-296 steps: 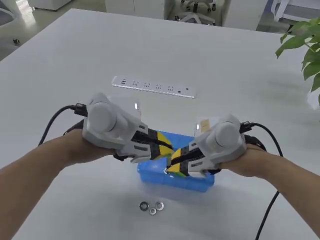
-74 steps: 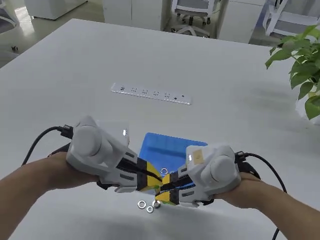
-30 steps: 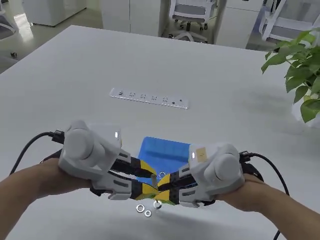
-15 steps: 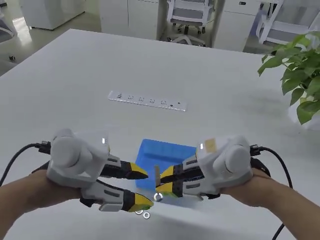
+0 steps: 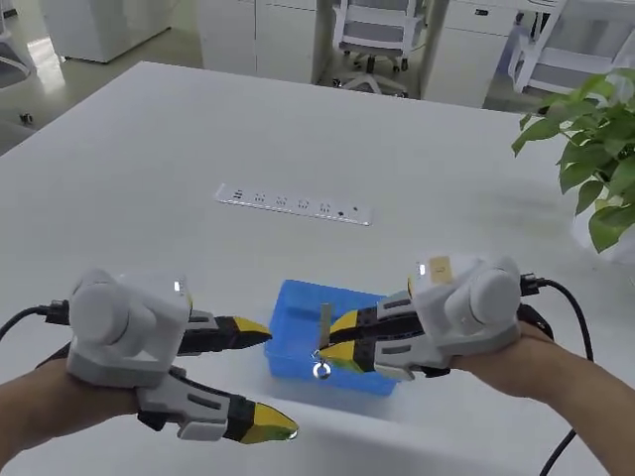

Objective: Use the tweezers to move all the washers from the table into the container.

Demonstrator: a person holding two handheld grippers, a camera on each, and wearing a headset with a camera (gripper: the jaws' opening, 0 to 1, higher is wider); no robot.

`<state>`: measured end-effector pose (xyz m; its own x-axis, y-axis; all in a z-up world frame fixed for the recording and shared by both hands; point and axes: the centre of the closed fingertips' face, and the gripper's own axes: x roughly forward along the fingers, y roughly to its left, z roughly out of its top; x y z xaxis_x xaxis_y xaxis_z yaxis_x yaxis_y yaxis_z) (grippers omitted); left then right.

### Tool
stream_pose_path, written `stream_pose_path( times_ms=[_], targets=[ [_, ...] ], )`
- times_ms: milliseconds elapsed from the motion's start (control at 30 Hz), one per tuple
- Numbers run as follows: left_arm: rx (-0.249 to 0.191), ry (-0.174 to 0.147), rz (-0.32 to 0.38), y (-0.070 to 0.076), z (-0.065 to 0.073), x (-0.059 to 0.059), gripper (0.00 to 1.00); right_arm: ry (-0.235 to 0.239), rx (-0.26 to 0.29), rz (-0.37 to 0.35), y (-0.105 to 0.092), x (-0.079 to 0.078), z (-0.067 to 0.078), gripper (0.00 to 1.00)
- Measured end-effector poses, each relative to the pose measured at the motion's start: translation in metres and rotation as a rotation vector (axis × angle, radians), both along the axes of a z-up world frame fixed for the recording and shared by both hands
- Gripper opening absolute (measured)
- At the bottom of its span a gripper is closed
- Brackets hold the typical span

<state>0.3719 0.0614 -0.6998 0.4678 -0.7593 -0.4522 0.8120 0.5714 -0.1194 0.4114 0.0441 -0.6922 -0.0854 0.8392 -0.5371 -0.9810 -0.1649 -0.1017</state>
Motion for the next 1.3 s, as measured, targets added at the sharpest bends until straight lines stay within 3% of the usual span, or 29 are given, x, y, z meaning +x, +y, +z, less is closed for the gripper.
stream_pose_path(
  times_ms=[500,967,1300],
  targets=[
    [-0.007,0.004,0.072,0.010,-0.002,0.004,0.98,0.001,0.024,-0.064,-0.006,0.025,0.003,0.08],
    [-0.025,-0.005,0.090,0.017,-0.001,0.006,0.99,0.006,0.014,-0.107,-0.009,0.044,-0.013,0.08],
    [-0.023,-0.036,0.096,0.021,0.004,0.009,0.99,0.007,-0.004,-0.115,-0.010,0.054,-0.028,0.08]
  ],
)
